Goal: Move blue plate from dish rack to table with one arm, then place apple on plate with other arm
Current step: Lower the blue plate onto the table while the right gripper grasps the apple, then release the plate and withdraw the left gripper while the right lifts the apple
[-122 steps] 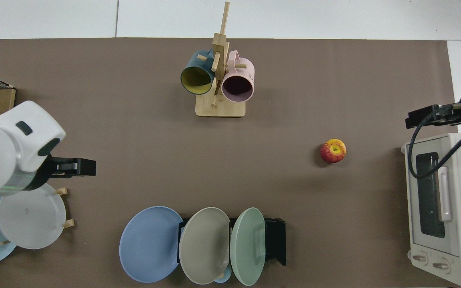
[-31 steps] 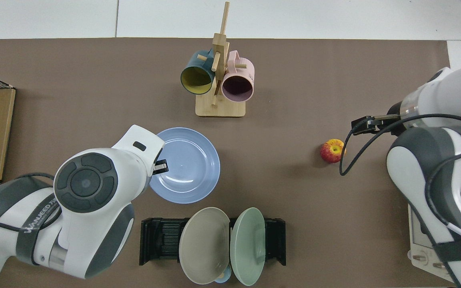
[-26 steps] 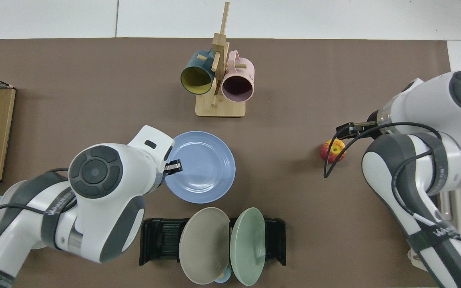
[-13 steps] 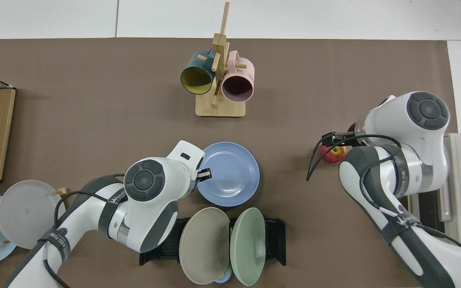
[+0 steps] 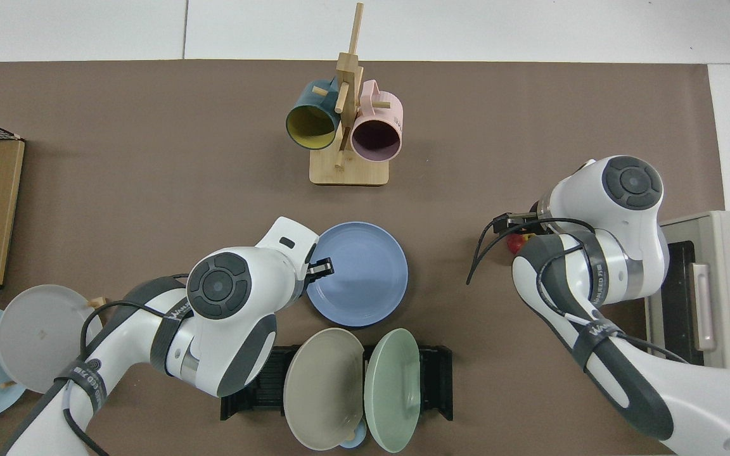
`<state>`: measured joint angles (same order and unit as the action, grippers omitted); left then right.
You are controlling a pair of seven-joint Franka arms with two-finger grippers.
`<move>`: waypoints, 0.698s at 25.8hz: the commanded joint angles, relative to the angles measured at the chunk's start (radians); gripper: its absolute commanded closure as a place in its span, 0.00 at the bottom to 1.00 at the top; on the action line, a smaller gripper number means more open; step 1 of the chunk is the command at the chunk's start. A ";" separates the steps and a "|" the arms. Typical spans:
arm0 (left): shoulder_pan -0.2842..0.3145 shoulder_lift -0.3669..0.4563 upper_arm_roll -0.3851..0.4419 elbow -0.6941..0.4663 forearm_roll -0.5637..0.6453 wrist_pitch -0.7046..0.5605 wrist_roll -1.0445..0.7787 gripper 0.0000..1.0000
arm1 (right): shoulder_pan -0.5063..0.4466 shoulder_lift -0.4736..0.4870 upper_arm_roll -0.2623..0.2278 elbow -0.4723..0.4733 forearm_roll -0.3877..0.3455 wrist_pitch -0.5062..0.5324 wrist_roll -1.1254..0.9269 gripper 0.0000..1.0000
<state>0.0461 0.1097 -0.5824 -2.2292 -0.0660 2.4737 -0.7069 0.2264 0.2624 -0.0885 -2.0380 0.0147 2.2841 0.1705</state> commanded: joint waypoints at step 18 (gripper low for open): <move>0.032 -0.105 0.256 0.448 0.126 -0.779 0.406 0.00 | -0.005 -0.011 0.000 -0.059 -0.048 0.060 0.014 1.00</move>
<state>0.0741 -0.0027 -0.3879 -1.8834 0.0689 1.8144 -0.4161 0.2277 0.2773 -0.0896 -2.0950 -0.0048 2.3333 0.1704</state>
